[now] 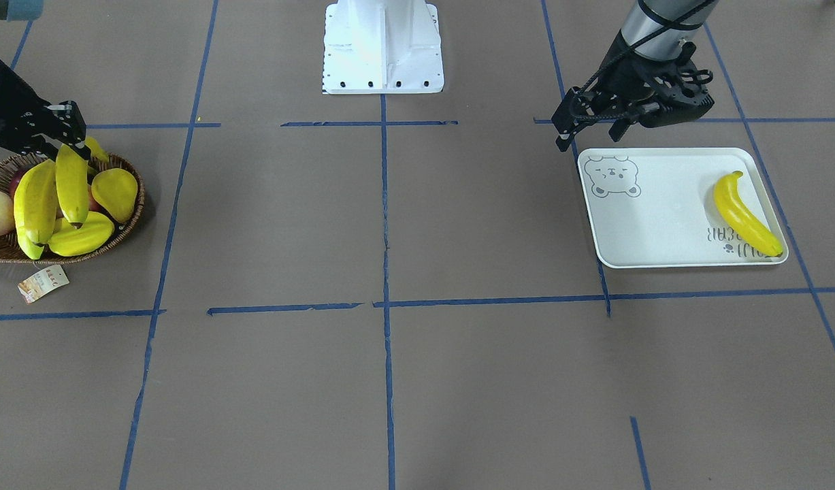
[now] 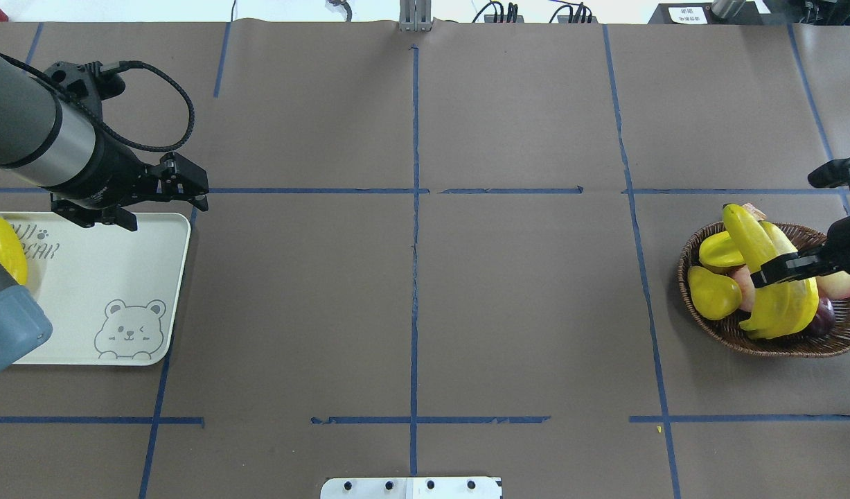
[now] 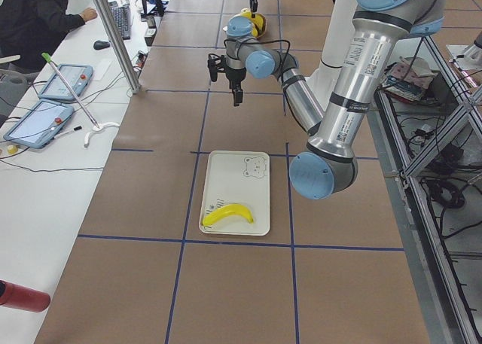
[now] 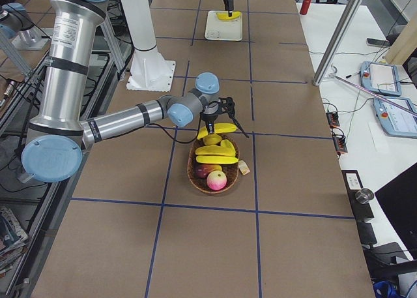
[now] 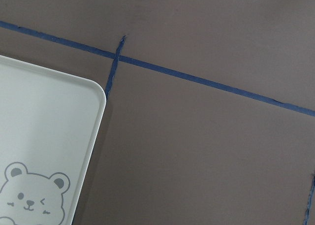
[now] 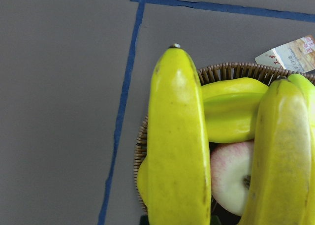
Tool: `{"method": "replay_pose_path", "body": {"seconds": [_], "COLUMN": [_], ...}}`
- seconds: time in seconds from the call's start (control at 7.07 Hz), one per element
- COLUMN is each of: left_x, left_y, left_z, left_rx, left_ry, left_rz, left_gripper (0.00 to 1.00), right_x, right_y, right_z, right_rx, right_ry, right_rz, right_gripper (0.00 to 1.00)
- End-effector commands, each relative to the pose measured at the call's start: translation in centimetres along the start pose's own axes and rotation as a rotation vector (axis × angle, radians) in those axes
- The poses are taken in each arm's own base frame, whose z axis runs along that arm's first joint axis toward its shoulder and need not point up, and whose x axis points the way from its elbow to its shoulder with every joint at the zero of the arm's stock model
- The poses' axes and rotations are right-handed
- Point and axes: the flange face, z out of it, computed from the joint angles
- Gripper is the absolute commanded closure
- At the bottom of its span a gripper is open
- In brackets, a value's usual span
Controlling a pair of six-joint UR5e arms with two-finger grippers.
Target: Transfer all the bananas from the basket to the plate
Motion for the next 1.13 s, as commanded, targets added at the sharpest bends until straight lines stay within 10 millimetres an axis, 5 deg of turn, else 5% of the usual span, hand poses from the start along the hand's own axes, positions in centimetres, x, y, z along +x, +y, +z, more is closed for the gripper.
{"method": "replay_pose_path", "body": {"seconds": [0.0,0.28,0.57,0.85,0.99], "left_x": [0.4,6.5,9.2,10.6,11.2], "left_y": [0.1,3.2,3.5,2.9,4.1], "left_z": [-0.2,-0.5,-1.0,0.3,0.1], "left_rx": [0.003,-0.031,-0.015,-0.049,-0.078], "left_ry": [0.009,0.084,0.320,0.567,0.635], "left_rz": [0.005,0.006,-0.050,-0.123,-0.134], "left_gripper": [0.00,0.00,0.00,0.00,0.00], "right_x": [-1.6,-9.3,-20.9,-31.2,-35.2], "right_y": [-1.4,-5.7,-8.1,-6.7,-4.5], "right_z": [-4.7,-6.6,-5.6,-3.0,-0.5], "right_rx": [0.019,0.069,0.094,0.148,0.183], "right_ry": [-0.156,-0.243,-0.321,-0.376,-0.381], "right_rz": [-0.026,0.001,0.119,0.165,0.141], "right_gripper": [1.00,0.99,0.98,0.98,0.98]}}
